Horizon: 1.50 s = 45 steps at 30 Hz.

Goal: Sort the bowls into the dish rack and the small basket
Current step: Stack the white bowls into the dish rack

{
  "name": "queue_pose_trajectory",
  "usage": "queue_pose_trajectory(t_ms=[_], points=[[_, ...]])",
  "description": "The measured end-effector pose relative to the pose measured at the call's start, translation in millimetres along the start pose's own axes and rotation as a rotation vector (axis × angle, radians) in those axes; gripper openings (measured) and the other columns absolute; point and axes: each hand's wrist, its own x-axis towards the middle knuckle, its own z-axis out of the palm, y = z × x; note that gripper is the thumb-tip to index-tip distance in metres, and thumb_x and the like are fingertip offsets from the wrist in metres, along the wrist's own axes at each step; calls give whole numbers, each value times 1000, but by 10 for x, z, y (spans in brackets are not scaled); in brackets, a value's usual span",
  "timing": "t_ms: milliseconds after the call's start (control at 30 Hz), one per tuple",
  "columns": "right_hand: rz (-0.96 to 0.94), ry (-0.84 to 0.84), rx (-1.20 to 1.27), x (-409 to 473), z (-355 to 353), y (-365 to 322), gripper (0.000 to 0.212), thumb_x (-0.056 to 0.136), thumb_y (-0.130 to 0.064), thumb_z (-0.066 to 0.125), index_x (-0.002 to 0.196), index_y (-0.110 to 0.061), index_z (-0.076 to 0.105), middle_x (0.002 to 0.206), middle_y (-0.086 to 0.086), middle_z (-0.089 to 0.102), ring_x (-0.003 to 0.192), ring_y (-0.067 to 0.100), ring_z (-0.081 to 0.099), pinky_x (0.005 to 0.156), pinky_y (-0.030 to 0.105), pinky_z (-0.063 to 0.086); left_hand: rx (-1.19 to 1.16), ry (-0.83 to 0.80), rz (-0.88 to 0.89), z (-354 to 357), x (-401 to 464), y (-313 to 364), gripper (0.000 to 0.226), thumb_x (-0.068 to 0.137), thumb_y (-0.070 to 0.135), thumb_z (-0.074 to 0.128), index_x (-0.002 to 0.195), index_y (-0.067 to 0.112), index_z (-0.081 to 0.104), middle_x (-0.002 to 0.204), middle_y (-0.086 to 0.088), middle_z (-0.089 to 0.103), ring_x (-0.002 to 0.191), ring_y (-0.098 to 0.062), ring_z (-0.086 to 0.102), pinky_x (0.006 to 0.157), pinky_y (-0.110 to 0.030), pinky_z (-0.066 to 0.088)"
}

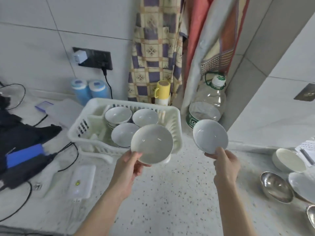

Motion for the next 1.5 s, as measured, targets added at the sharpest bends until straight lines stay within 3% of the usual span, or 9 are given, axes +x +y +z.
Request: queue_pose_trajectory(t_ms=[233, 400, 533, 733, 933, 1133, 1233, 1400, 1500], points=[[-129, -237, -192, -275, 841, -59, 10, 79, -21, 58, 85, -18, 66, 54, -4, 70, 73, 14, 67, 57, 27, 38, -19, 131, 87, -693, 364, 333, 15, 94, 16, 52, 102, 11, 64, 74, -23, 72, 46, -11, 41, 47, -22, 35], [-192, -232, -501, -297, 1091, -11, 22, 81, -30, 57, 102, -29, 52, 54, -8, 69, 69, 3, 59, 53, 24, 37, 32, 175, 137, -885, 609, 447, 28, 80, 26, 59, 103, 13, 64, 77, -21, 74, 45, -11, 40, 50, -27, 33], [-191, -261, -675, -253, 1171, -25, 12, 81, -28, 54, 91, -23, 53, 54, -5, 70, 53, 8, 55, 48, 21, 38, 108, 230, 160, -942, 797, 488, 32, 77, 29, 57, 103, 13, 65, 77, -15, 75, 45, -12, 38, 52, -29, 34], [-161, -282, -829, -145, 1276, -99, 29, 77, -16, 51, 64, 0, 71, 48, -2, 68, 41, 12, 40, 45, 20, 33, 91, 270, 177, -925, 1040, 491, 18, 87, 17, 56, 102, 14, 64, 73, -10, 76, 44, -8, 39, 45, -23, 37], [-178, -314, -1146, -74, 1476, -141, 28, 83, -22, 47, 79, -7, 70, 60, 0, 71, 45, 11, 48, 43, 18, 33, 81, 281, 238, -897, 1083, 374, 11, 89, 17, 58, 98, 22, 63, 61, 6, 70, 43, -3, 47, 42, -17, 41], [-161, -425, -1162, -54, 1631, 39, 32, 86, -20, 46, 84, -1, 71, 81, 8, 75, 62, 20, 59, 54, 24, 46, 177, 293, 336, -995, 1174, 472, 10, 92, 22, 58, 100, 26, 62, 62, 8, 70, 47, -1, 55, 46, -15, 46], [-156, -445, -1189, -46, 1663, 100, 29, 84, -20, 46, 79, -3, 69, 80, 6, 74, 62, 20, 59, 54, 25, 44, 307, 351, 333, -1014, 1287, 527, 17, 95, 22, 55, 112, 22, 57, 66, 11, 68, 56, 0, 62, 52, -15, 47], [-191, -405, -1343, -95, 1676, 187, 21, 85, -22, 43, 67, -16, 53, 65, -2, 56, 54, 15, 46, 48, 23, 32, 509, 349, 296, -1071, 1411, 539, 26, 96, 21, 49, 121, 14, 54, 84, 3, 69, 81, -24, 67, 70, -39, 52], [-208, -427, -1389, -60, 1691, 208, 18, 86, -19, 42, 74, -16, 55, 66, -2, 52, 60, 17, 49, 51, 24, 34, 514, 395, 270, -1101, 1463, 498, 20, 94, 22, 48, 110, 17, 58, 73, 6, 72, 65, -8, 66, 60, -31, 47]])
